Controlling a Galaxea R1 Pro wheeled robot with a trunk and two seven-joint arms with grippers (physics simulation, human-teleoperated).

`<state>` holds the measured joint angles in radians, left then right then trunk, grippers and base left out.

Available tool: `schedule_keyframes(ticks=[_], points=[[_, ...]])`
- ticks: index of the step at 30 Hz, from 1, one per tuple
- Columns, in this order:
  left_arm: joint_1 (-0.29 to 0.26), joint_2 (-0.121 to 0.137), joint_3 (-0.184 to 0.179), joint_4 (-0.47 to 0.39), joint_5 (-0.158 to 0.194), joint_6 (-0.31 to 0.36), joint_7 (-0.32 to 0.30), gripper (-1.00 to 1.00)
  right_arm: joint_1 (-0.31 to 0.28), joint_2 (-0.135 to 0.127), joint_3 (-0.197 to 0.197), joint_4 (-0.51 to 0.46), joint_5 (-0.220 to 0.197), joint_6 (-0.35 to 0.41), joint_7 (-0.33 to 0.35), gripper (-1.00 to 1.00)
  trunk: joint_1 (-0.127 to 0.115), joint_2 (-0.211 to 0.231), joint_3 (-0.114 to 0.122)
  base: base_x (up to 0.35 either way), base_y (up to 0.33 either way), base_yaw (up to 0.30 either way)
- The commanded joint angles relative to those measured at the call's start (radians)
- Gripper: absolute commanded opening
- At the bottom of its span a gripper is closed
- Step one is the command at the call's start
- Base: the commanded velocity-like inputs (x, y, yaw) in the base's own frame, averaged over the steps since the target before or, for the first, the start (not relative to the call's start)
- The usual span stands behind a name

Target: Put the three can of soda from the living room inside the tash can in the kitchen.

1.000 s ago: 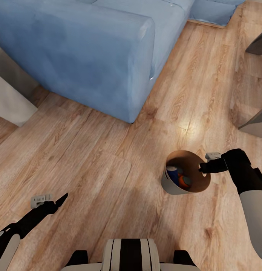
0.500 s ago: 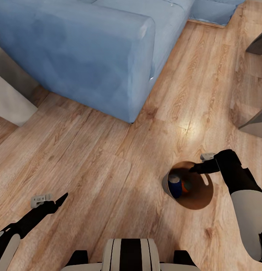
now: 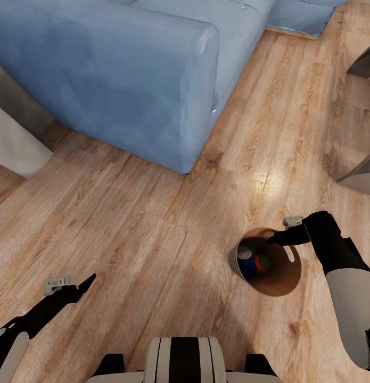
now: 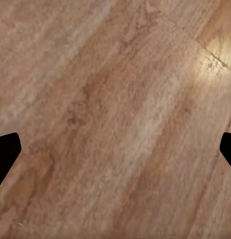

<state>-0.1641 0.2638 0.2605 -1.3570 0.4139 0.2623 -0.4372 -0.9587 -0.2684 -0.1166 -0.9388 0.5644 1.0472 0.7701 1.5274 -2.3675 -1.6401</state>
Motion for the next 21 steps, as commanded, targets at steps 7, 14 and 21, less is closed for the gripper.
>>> schedule_keyframes(ticks=[7, 14, 21], points=[[0.000, 0.000, -0.001, 0.004, 0.000, 0.000, 0.001, 1.00, 0.000, 0.000, 0.000, -0.001, 0.000, 0.000, 0.000, 1.00, -0.012, 0.021, 0.009, 0.000, 0.000, 0.000], [0.000, 0.001, 0.000, 0.007, -0.001, 0.000, 0.040, 1.00, 0.000, 0.000, 0.001, -0.001, 0.000, 0.000, 0.000, 1.00, -0.038, 0.070, 0.031, 0.000, 0.000, 0.000], [0.000, 0.002, -0.001, 0.008, -0.001, 0.000, 0.050, 1.00, 0.001, 0.000, 0.001, -0.004, 0.000, 0.000, 0.000, 1.00, -0.065, 0.119, 0.053, 0.000, 0.000, 0.000]])
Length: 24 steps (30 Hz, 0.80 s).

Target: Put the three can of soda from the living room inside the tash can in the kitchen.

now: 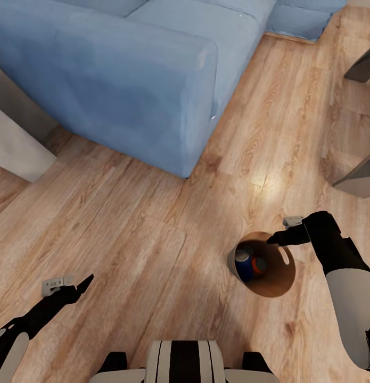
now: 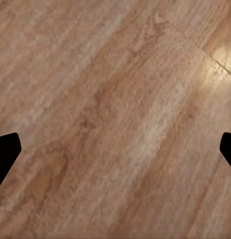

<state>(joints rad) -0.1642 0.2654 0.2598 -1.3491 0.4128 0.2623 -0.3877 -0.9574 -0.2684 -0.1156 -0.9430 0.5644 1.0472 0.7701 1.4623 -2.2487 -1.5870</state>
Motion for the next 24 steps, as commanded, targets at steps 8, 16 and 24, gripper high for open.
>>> schedule_keyframes(ticks=[8, 16, 24], points=[[0.000, 0.000, 0.000, 0.001, 0.000, 0.000, 0.001, 1.00, 0.001, 0.000, 0.000, 0.000, 0.000, 0.000, 0.000, 1.00, -0.031, 0.056, 0.025, 0.000, 0.000, 0.000], [0.000, 0.000, -0.001, 0.001, -0.001, 0.000, 0.002, 1.00, 0.012, 0.000, -0.001, -0.005, 0.001, 0.000, 0.000, 1.00, -0.061, 0.112, 0.050, 0.000, 0.000, 0.000], [0.000, 0.000, -0.001, 0.001, -0.016, 0.000, 0.006, 1.00, 0.032, 0.000, 0.000, -0.030, 0.000, 0.000, 0.001, 1.00, -0.092, 0.168, 0.075, 0.000, 0.000, 0.000]])
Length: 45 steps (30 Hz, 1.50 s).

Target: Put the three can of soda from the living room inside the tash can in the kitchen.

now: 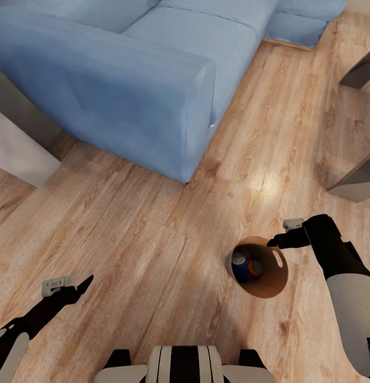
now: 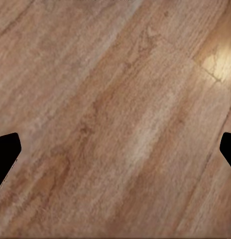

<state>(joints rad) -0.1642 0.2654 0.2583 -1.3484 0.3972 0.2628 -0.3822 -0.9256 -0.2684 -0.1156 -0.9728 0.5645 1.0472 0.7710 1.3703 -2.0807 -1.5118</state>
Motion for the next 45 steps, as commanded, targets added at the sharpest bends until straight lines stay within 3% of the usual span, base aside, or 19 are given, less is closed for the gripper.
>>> schedule_keyframes(ticks=[1, 7, 13, 38, 45], points=[[0.000, 0.000, 0.000, 0.000, -0.007, 0.000, 0.002, 1.00, 0.000, 0.000, 0.000, -0.001, 0.000, 0.000, 0.000, 1.00, -0.004, 0.007, 0.003, 0.000, 0.000, 0.000], [0.000, 0.000, 0.002, 0.000, -0.047, 0.001, 0.011, 1.00, 0.006, 0.000, 0.001, -0.018, 0.000, 0.000, 0.001, 1.00, -0.027, 0.049, 0.022, 0.000, 0.000, 0.000], [0.000, 0.000, 0.002, 0.001, -0.057, 0.001, 0.012, 1.00, 0.038, 0.001, 0.001, -0.060, -0.001, 0.000, 0.001, 1.00, -0.050, 0.091, 0.041, 0.000, 0.000, 0.000], [0.000, -0.001, 0.000, 0.022, -0.067, 0.000, 0.014, 1.00, 0.070, 0.003, 0.002, -0.072, 0.000, 0.000, 0.001, 1.00, -0.146, 0.266, 0.119, 0.000, 0.000, 0.000], [0.000, -0.001, -0.002, 0.023, -0.067, 0.000, 0.014, 1.00, 0.088, 0.003, 0.045, -0.072, 0.001, 0.000, 0.001, 1.00, -0.173, 0.315, 0.141, 0.000, 0.000, 0.000]])
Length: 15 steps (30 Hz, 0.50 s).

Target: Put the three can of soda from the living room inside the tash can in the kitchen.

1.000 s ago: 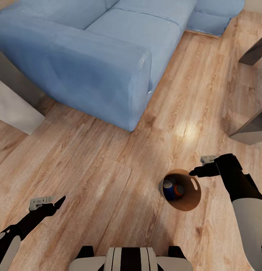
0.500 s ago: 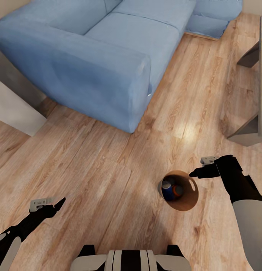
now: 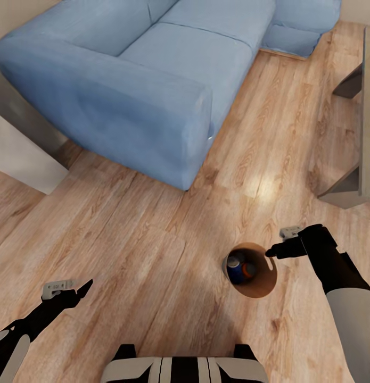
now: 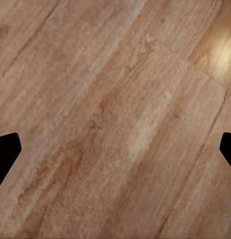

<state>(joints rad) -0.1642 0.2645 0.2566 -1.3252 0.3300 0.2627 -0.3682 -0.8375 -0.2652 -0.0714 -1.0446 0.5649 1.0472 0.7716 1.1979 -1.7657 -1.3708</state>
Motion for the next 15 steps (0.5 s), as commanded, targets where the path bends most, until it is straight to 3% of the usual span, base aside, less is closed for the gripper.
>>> schedule_keyframes(ticks=[1, 15], points=[[0.000, 0.000, 0.000, 0.000, 0.000, 0.000, 0.000, 1.00, 0.002, 0.000, 0.006, 0.000, 0.001, 0.000, 0.000, 1.00, -0.004, 0.007, 0.003, 0.000, 0.000, 0.000], [0.000, 0.001, 0.000, 0.034, 0.000, -0.001, 0.000, 1.00, 0.019, -0.002, 0.028, -0.020, 0.001, 0.000, 0.000, 1.00, -0.058, 0.105, 0.047, 0.000, 0.000, 0.000]])
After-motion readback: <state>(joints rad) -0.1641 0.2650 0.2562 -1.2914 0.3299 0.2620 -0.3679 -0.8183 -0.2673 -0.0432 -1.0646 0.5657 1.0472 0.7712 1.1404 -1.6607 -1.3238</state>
